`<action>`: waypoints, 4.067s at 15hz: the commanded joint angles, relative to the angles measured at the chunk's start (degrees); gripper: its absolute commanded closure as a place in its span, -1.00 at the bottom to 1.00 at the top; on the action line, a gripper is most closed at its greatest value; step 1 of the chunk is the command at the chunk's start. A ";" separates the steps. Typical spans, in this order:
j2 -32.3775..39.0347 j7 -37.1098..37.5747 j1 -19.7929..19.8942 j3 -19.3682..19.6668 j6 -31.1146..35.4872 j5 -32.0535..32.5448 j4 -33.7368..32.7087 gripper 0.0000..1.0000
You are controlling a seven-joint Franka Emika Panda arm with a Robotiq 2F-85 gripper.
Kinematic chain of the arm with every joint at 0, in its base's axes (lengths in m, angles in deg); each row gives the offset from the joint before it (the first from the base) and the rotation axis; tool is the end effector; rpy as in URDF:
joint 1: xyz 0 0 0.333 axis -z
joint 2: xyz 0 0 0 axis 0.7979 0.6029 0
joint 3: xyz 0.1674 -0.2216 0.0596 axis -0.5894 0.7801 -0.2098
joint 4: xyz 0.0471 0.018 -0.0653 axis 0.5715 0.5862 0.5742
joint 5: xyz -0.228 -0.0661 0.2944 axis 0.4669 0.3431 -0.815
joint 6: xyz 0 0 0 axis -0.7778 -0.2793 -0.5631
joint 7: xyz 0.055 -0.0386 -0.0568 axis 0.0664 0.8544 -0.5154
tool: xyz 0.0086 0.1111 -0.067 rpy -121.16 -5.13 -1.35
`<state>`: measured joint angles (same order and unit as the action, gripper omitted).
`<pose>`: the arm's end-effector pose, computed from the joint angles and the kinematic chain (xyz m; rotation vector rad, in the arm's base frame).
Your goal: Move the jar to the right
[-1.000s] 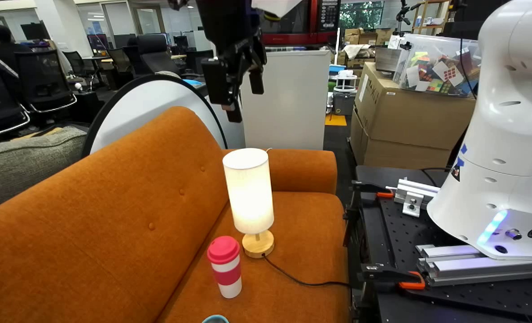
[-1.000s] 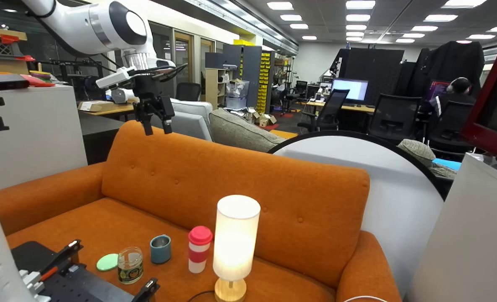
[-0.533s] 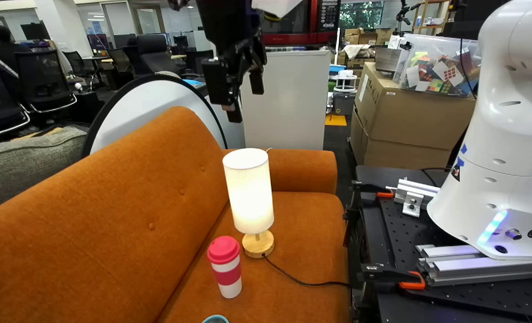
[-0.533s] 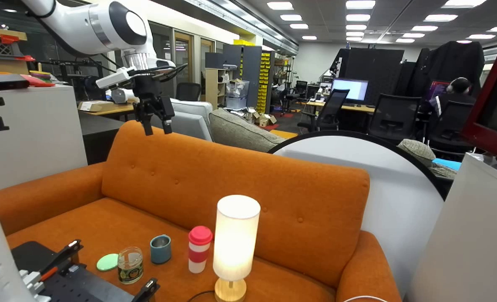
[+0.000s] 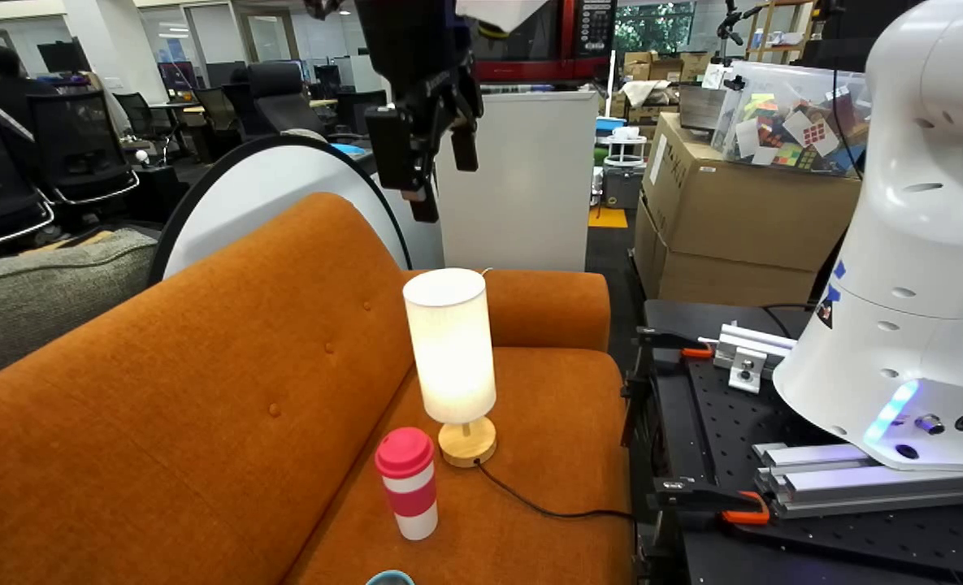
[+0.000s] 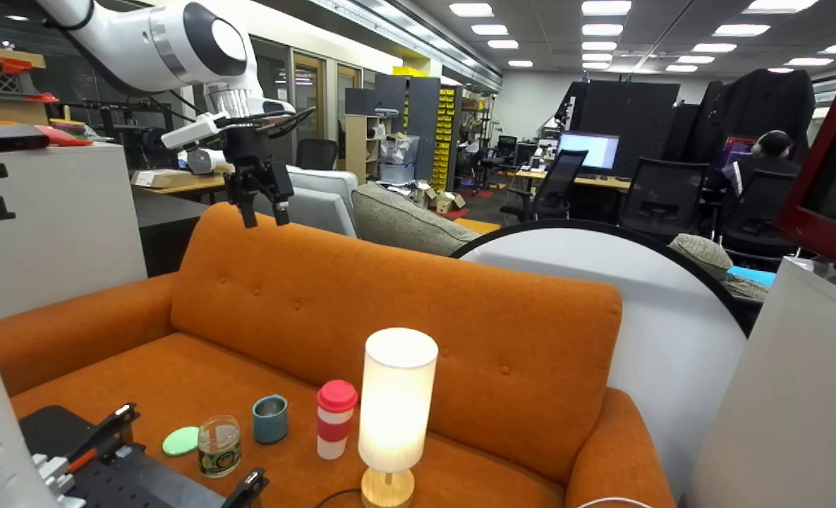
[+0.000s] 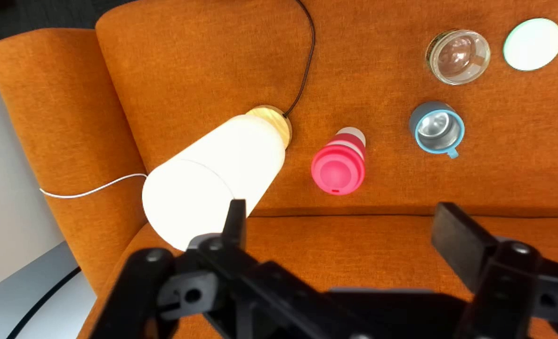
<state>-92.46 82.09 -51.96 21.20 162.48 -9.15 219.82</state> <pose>0.4295 0.0884 0.3493 2.8798 -0.1846 0.0091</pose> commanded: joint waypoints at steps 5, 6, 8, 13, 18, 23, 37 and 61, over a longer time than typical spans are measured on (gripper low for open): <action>1.57 -1.31 -3.72 1.63 1.25 -1.60 1.21 -1.00; 1.71 -1.32 -3.80 1.69 1.35 -1.61 1.21 -1.00; 1.62 -1.62 -3.72 2.05 1.39 -1.63 1.20 -1.00; 3.26 -5.39 -4.22 3.20 2.29 -4.66 1.10 -1.00; 10.68 -5.03 -4.35 3.40 -0.30 -0.74 -1.36 -1.00; 13.72 -7.49 -5.78 4.65 -0.11 -1.24 -0.61 -1.00; 16.39 -13.23 -7.49 4.80 9.23 0.83 0.37 -1.00; 25.74 -24.51 -12.05 3.86 25.46 7.25 3.51 -1.00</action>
<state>-68.30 65.01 -64.30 25.05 184.04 -0.09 222.95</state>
